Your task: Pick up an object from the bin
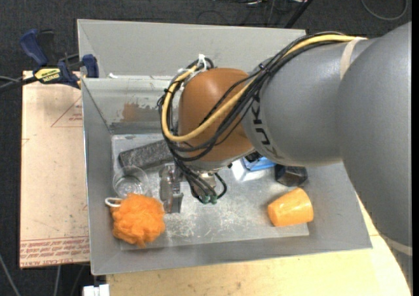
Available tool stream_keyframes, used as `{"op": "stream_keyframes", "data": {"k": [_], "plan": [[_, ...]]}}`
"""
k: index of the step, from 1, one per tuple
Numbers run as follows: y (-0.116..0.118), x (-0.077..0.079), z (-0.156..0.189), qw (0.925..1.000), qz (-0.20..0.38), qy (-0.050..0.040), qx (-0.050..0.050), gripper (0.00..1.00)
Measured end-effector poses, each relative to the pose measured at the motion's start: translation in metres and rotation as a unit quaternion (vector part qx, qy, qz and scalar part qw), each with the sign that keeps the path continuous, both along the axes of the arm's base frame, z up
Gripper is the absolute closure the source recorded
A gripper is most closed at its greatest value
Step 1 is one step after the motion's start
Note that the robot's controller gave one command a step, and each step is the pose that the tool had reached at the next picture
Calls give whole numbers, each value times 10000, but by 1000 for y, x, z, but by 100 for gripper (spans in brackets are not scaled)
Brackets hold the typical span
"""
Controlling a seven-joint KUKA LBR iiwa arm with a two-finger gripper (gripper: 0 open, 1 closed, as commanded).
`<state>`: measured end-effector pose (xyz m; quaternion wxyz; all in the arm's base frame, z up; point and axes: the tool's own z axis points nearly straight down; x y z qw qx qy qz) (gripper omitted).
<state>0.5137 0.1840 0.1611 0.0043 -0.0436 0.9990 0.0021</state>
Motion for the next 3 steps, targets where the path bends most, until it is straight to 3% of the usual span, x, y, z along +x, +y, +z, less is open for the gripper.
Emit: {"op": "stream_keyframes", "data": {"k": [1, 2, 3], "plan": [[21, -1, -16, 9997, -242, 35, 7, 0], [37, 0, -29, 9972, -752, 40, 6, 0], [36, 0, -28, 9971, -759, 40, 5, 0]]}}
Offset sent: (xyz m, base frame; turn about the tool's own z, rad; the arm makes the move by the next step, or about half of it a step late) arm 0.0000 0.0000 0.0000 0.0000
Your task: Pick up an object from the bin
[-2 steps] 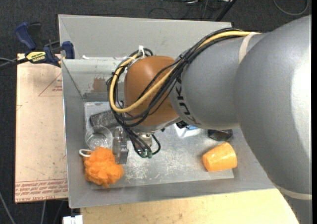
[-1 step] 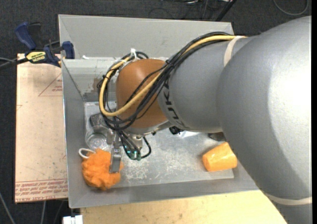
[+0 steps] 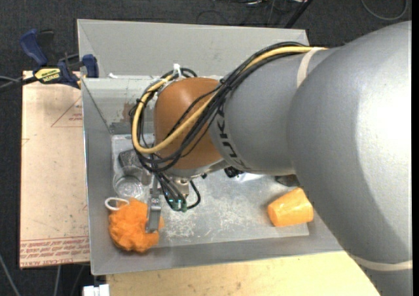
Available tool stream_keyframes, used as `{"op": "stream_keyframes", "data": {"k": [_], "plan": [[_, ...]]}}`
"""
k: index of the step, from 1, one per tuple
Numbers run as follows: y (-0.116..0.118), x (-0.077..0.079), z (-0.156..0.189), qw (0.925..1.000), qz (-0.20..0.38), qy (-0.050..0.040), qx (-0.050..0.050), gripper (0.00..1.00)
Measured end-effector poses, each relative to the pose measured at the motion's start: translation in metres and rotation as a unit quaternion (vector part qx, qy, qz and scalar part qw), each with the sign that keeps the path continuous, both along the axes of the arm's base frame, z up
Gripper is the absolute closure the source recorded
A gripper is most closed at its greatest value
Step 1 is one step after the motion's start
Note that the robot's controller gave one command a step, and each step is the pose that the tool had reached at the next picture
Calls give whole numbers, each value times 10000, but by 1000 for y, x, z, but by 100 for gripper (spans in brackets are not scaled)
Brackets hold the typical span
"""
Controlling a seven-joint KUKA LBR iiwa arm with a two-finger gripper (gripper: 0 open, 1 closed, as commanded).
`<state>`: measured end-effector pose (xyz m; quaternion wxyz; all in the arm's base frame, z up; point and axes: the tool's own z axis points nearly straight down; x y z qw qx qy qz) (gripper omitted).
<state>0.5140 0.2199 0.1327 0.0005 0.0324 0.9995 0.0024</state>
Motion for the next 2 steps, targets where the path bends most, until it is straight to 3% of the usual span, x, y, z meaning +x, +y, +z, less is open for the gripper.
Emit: {"op": "stream_keyframes", "data": {"k": [1, 2], "plan": [[5, -2, -15, 9997, 246, -34, 7, 0], [14, 22, -60, 9943, 1065, -42, -10, 100]]}}
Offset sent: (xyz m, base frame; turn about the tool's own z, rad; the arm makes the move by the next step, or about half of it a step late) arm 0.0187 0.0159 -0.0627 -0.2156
